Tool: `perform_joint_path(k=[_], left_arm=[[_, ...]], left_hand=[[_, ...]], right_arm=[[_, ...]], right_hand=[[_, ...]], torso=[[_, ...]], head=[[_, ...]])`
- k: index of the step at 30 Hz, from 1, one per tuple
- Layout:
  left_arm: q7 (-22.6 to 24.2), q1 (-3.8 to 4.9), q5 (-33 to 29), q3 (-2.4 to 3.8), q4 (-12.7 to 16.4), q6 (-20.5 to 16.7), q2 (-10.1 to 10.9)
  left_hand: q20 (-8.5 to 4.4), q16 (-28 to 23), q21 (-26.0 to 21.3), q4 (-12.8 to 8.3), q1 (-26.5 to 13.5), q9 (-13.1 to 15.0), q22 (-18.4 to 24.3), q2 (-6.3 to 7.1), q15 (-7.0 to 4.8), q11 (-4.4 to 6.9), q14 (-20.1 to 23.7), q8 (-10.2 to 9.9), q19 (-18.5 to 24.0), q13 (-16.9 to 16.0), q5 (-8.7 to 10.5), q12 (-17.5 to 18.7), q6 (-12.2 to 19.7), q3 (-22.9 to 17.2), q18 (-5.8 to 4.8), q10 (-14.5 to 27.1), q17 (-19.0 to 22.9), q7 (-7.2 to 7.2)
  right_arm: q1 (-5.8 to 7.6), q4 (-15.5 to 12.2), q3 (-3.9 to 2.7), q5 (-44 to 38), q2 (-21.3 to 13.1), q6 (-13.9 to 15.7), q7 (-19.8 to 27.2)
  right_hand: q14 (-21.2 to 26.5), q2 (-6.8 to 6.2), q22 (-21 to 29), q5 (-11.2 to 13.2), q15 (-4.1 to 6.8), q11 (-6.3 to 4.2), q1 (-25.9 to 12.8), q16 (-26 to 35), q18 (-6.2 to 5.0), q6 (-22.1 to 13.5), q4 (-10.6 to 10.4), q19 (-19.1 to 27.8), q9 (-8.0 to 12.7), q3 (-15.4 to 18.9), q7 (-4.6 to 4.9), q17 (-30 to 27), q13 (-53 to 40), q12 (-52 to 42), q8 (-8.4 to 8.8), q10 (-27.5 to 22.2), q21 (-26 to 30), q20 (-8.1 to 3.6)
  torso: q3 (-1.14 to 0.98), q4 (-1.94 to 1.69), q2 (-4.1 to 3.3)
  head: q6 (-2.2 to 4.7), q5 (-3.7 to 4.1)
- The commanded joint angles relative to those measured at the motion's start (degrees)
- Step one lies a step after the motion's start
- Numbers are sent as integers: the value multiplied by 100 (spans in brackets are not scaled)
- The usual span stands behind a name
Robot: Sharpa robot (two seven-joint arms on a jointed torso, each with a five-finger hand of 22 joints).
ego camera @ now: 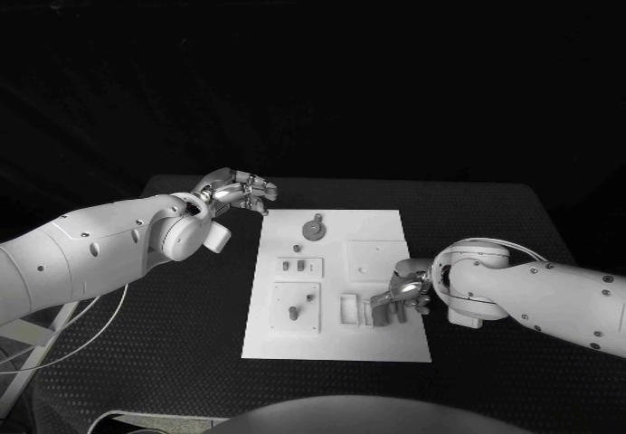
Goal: Assemble the parts on the task board
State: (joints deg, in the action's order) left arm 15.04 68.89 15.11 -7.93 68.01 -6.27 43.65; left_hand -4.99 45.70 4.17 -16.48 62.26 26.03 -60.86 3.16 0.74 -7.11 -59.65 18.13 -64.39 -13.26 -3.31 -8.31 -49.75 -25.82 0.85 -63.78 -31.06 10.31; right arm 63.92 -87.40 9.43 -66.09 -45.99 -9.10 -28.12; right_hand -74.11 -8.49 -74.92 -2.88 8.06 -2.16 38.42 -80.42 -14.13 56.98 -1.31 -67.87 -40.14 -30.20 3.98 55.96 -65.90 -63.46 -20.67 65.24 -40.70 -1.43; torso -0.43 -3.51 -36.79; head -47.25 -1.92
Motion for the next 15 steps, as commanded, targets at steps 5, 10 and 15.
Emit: perform_joint_path(k=[5,10,15], left_arm=[[44,2,3,4,20,79,-2],[24,2,3,4,21,68,6],[14,2,13,4,30,66,5]], left_hand=[[43,-28,-20,4,-39,-6,8,-31,37,-9,1,-21,7,9,18,16,37,28,88,42,-9,-11],[43,-28,-20,4,-39,-6,8,-33,37,-9,1,-21,7,9,18,16,37,28,88,42,-10,-12],[43,-29,-20,4,-40,-7,9,-38,37,-9,0,-21,6,10,18,17,37,28,89,43,-11,-12]], right_arm=[[-62,25,7,-22,69,-113,-24],[-78,73,15,-109,107,-167,-18],[-91,114,41,-247,145,-148,-8]], right_hand=[[25,83,-138,4,23,-10,-3,-29,-87,38,96,35,-22,20,13,-34,-3,-12,34,44,-51,-31],[36,119,-135,4,21,-8,5,-33,-87,40,176,51,-37,36,15,-57,1,-7,57,44,-68,-28],[41,136,-133,4,19,-6,-8,-35,-87,40,212,60,-43,47,17,-67,5,-1,73,43,-76,-25]], torso=[[1,9,-2],[3,6,0],[5,4,0]], head=[[-14,-17],[-32,-27],[-62,-77]])
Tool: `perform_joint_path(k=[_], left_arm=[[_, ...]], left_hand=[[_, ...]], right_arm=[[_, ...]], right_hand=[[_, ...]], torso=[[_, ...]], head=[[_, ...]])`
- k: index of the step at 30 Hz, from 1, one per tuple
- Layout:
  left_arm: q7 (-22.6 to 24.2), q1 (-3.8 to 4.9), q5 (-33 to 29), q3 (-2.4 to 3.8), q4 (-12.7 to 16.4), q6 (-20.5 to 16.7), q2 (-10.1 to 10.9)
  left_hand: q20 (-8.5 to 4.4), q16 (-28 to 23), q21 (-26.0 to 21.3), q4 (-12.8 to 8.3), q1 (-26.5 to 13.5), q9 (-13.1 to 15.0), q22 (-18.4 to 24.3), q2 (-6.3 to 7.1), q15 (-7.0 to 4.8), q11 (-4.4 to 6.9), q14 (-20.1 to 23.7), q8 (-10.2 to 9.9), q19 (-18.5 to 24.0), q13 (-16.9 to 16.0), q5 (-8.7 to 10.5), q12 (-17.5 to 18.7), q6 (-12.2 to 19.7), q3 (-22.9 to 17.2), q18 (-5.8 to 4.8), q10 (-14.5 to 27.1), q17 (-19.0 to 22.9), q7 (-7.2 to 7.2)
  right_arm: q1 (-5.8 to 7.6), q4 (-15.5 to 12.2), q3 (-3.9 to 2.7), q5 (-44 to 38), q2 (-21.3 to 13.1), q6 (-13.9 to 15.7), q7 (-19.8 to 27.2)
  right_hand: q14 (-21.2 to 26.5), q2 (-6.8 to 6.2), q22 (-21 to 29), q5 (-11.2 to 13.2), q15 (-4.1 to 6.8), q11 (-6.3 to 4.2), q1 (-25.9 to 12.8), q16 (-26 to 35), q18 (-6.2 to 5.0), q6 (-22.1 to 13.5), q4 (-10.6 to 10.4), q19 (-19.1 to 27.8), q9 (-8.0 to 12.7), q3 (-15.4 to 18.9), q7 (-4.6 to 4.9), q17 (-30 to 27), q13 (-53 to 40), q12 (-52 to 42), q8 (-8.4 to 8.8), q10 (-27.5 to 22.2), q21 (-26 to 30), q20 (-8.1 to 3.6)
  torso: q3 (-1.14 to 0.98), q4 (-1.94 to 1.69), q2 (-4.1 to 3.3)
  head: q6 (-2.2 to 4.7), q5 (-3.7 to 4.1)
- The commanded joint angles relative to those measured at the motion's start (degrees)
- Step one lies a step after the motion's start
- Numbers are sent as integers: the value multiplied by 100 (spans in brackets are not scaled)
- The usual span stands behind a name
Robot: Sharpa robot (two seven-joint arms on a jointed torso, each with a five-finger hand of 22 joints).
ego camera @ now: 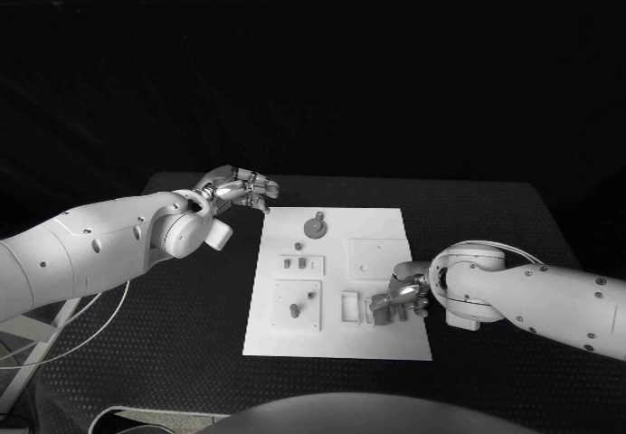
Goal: Assemble the parts on the task board
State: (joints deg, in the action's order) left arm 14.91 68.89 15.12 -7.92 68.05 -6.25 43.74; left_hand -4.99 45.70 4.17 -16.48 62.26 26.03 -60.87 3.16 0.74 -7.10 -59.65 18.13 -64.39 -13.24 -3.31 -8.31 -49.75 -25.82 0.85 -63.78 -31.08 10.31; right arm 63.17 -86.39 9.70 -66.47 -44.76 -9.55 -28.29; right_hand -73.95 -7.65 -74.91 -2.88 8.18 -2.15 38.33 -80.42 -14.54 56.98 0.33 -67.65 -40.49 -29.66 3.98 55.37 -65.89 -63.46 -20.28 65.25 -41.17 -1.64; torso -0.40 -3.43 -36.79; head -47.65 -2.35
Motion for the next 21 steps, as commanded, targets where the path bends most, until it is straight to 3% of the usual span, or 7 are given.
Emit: perform_joint_path(k=[1,9,14,21], left_arm=[[27,2,13,4,28,65,-4],[17,3,22,4,35,52,23],[17,3,29,4,41,53,20],[9,3,35,4,34,30,20]], left_hand=[[43,-29,-20,5,-40,-7,9,-39,37,-10,0,-21,6,7,18,17,37,28,89,43,-9,-11],[43,-30,-19,3,-38,-7,10,-45,36,-10,0,-21,6,8,18,17,37,26,90,44,-11,-12],[42,-31,-20,0,-34,-7,11,-49,36,-9,-1,-21,6,9,19,17,37,25,91,45,-12,-12],[42,-33,-20,-3,-29,-7,12,-50,36,-9,0,-20,8,9,19,17,36,24,91,45,-14,-13]], right_arm=[[-19,15,20,-242,28,-93,8],[-43,16,43,-590,70,-49,31],[-43,29,47,-565,70,-23,50],[-43,19,47,-493,69,113,94]], right_hand=[[26,61,-133,4,7,-7,16,-37,-46,41,83,41,-12,-8,17,-13,6,1,41,43,-34,-6],[37,342,-128,4,1,-3,108,-65,-46,77,595,69,-58,4,21,-66,17,10,116,53,-81,7],[42,623,-116,5,-4,2,49,-89,-46,120,1155,70,-102,19,24,-118,24,12,182,65,-100,34],[37,745,-113,5,1,-7,-61,-109,-46,174,1362,49,-133,-38,16,-152,29,7,214,93,-103,35]], torso=[[4,-5,0],[5,-2,2],[6,-3,2],[0,1,3]], head=[[-28,-37],[-27,-87],[-39,-86],[-45,-87]])
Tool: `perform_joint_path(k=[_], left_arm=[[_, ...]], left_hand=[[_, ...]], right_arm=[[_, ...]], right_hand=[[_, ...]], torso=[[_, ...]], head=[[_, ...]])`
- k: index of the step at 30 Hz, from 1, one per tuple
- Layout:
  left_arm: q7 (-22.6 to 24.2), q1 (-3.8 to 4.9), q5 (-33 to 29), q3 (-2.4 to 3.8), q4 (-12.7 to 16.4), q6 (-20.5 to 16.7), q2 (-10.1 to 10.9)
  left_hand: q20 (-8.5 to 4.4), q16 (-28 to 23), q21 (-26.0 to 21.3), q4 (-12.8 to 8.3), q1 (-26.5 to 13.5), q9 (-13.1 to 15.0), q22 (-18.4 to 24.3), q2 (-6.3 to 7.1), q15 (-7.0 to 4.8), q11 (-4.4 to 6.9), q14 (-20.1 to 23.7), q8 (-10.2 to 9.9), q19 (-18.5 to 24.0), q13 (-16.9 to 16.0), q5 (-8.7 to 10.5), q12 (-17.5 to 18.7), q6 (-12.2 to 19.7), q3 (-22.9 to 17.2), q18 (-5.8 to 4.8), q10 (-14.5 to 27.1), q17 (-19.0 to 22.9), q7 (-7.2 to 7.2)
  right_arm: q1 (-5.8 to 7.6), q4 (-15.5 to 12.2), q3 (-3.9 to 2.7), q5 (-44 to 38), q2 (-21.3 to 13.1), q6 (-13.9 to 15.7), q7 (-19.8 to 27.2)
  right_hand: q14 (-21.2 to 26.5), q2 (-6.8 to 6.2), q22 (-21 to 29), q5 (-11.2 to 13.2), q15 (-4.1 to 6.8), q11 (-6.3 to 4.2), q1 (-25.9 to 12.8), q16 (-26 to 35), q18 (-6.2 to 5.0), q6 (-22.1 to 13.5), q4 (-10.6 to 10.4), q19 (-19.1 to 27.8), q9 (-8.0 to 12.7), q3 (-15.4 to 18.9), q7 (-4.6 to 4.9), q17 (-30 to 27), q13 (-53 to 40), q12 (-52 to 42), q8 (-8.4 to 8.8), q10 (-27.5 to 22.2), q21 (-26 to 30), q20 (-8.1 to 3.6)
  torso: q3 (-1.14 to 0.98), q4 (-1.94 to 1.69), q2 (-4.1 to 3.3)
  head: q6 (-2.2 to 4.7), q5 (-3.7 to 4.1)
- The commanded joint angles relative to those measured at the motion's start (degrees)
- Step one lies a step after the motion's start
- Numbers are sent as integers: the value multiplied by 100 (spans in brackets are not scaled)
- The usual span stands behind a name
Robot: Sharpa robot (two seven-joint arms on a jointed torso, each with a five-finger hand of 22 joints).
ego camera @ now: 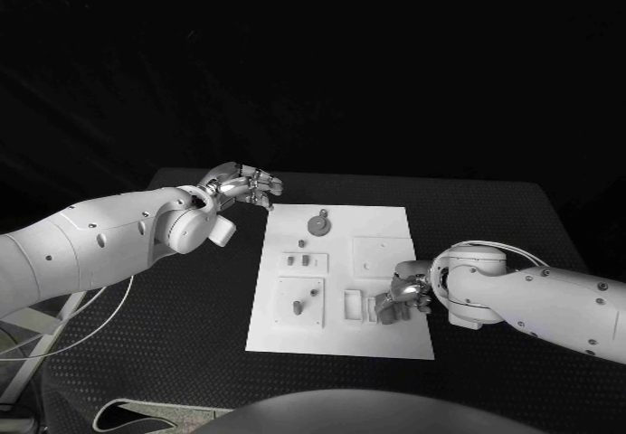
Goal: Assemble the parts on the task board
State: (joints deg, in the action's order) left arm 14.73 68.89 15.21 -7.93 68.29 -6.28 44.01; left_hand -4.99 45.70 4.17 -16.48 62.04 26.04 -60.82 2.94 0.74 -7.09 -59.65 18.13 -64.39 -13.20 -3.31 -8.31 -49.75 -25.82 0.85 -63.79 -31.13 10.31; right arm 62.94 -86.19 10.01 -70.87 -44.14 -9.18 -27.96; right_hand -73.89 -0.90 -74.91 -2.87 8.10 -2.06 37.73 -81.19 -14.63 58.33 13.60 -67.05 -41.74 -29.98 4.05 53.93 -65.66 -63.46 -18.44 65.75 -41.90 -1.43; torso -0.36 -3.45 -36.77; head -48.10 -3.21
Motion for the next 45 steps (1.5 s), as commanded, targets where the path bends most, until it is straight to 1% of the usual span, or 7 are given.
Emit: perform_joint_path(k=[1,5,13,26,35,40,45], left_arm=[[24,3,26,4,9,35,-9],[17,3,27,4,8,52,-12],[15,3,33,4,-2,44,-9],[20,3,33,3,-8,59,0],[16,3,33,3,7,60,3],[14,3,33,3,7,60,10],[19,3,33,3,8,69,-2]], left_hand=[[42,-34,-20,-3,-6,-7,7,-27,36,-10,1,-20,8,6,19,18,36,24,91,46,-10,-13],[43,-36,-21,-5,-4,-7,8,-25,37,-11,2,-20,10,6,19,18,37,24,91,47,-10,-13],[43,-37,-21,-7,2,-8,9,-26,37,-11,3,-21,11,7,19,19,37,22,91,48,-12,-13],[47,-43,-21,-1,-12,-8,11,-14,40,-14,4,-20,14,10,20,20,37,35,88,49,-16,-11],[47,-45,-21,-1,-15,-8,11,-13,40,-14,4,-19,14,11,20,20,35,39,88,49,-19,-12],[48,-46,-20,0,-18,-8,12,-13,40,-14,4,-18,14,11,20,20,34,41,88,50,-20,-12],[48,-47,-20,-1,-19,-8,13,-13,41,-14,4,-18,15,12,20,20,34,44,89,50,-22,-13]], right_arm=[[-19,-11,16,6,6,90,82],[-19,-30,16,283,4,156,111],[-7,-169,12,654,-74,343,174],[264,-394,-5,1122,-233,583,197],[266,-264,-1,1606,-23,561,227],[258,-191,5,1641,84,585,226],[235,-127,9,1652,182,636,199]], right_hand=[[26,92,-113,3,10,-18,-14,-37,-37,51,74,-16,-14,-15,6,-12,8,5,33,51,-31,14],[22,165,-113,4,14,-23,-57,-44,-37,78,177,-27,-27,-42,1,-33,14,6,49,69,-34,14],[18,186,-113,4,18,-27,-101,-50,-37,99,243,-37,-35,-60,-4,-46,19,9,66,79,-37,13],[13,146,-113,4,24,-35,-116,-53,-37,128,283,-49,-42,-75,-11,-64,23,8,77,99,-41,9],[21,124,-110,4,24,-34,-135,-43,-37,122,280,-43,-40,-87,-10,-79,30,20,98,97,-34,9],[27,117,-109,4,23,-31,-144,-37,-37,117,279,-38,-39,-95,-7,-86,34,28,109,93,-30,11],[32,109,-109,4,21,-29,-153,-33,-37,115,277,-33,-38,-99,-5,-92,38,34,118,90,-26,13]], torso=[[-4,3,0],[-6,1,1],[-3,1,1],[0,3,-1],[0,8,-5],[-6,6,-7],[-1,-1,-3]], head=[[4,0],[13,11],[28,21],[55,39],[71,83],[58,70],[49,77]])
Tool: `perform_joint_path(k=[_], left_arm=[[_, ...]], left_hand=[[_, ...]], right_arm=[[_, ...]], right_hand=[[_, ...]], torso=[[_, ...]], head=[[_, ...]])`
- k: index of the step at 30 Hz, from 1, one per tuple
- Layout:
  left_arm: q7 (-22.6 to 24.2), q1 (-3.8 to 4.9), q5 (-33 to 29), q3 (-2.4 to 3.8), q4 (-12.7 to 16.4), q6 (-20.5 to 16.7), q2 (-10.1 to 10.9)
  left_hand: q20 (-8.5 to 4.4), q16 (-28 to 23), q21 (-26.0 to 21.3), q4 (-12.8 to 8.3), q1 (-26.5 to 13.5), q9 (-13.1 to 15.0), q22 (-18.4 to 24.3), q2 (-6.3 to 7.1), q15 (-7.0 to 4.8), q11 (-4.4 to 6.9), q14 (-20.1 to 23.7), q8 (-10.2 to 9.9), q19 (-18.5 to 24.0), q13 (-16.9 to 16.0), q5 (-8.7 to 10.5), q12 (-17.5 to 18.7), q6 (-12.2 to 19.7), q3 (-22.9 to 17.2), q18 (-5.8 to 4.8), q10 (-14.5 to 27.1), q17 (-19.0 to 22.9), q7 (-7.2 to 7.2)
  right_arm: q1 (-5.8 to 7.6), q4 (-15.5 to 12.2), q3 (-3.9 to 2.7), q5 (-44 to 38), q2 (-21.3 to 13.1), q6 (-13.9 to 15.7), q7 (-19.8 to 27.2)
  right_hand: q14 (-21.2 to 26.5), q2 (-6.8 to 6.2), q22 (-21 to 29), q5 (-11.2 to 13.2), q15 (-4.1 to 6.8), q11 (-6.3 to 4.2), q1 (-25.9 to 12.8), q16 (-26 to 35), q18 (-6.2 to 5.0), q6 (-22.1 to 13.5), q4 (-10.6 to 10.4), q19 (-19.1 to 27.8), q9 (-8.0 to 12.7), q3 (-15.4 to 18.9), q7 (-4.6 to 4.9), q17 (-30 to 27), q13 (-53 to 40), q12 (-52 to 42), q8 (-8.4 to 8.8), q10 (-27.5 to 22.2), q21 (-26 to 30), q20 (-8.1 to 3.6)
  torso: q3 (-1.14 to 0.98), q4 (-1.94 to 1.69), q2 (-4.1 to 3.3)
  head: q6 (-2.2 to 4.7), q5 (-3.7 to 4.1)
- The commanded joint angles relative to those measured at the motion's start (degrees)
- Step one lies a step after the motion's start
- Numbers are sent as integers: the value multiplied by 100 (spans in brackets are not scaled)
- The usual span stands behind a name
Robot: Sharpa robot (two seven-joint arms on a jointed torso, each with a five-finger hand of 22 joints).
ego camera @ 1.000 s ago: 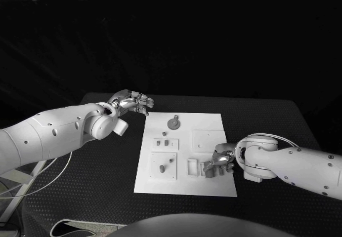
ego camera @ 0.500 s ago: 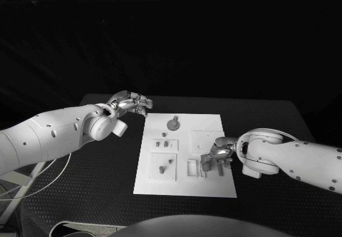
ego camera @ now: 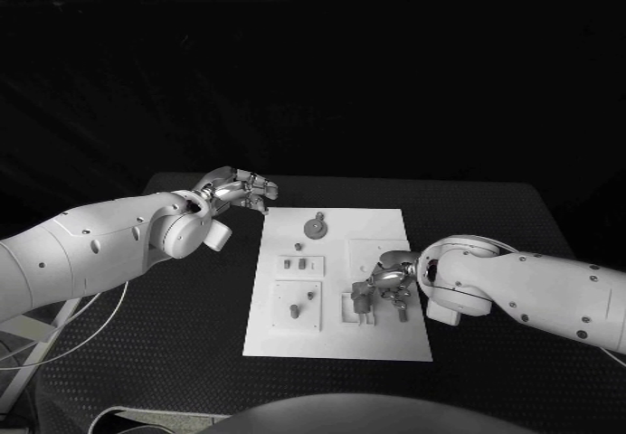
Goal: Assemble the parts on the task board
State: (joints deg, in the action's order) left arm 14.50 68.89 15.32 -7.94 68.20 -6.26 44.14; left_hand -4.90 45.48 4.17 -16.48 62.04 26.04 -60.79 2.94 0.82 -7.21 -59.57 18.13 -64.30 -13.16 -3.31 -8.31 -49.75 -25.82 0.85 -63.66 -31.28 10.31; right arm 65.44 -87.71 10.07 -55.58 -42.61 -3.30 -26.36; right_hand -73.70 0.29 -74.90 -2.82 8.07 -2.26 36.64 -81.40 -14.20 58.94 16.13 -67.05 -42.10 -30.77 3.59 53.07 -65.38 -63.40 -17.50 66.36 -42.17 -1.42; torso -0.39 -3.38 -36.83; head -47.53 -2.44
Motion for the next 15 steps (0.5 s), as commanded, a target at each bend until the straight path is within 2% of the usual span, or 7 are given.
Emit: perform_joint_path(k=[1,15], left_arm=[[42,3,21,4,18,68,-15],[13,4,24,5,25,86,-6]], left_hand=[[39,-25,-20,-1,-20,-8,9,-14,33,-2,-4,-18,6,8,20,20,33,44,89,37,-6,-13],[39,-28,-20,-1,-23,-9,11,-16,33,-2,-4,-17,6,10,19,22,33,48,90,39,-10,-13]], right_arm=[[-21,42,2,123,43,58,43],[-84,146,35,134,148,-76,5]], right_hand=[[14,-11,-109,-1,24,-9,-46,-11,-80,55,23,-32,-2,-22,41,-7,9,29,25,29,1,12],[31,-16,-109,-1,17,-2,-67,-2,-80,44,21,-16,1,-38,49,-20,17,45,51,15,11,19]], torso=[[3,-10,4],[-1,-8,1]], head=[[-12,3],[-41,-12]])
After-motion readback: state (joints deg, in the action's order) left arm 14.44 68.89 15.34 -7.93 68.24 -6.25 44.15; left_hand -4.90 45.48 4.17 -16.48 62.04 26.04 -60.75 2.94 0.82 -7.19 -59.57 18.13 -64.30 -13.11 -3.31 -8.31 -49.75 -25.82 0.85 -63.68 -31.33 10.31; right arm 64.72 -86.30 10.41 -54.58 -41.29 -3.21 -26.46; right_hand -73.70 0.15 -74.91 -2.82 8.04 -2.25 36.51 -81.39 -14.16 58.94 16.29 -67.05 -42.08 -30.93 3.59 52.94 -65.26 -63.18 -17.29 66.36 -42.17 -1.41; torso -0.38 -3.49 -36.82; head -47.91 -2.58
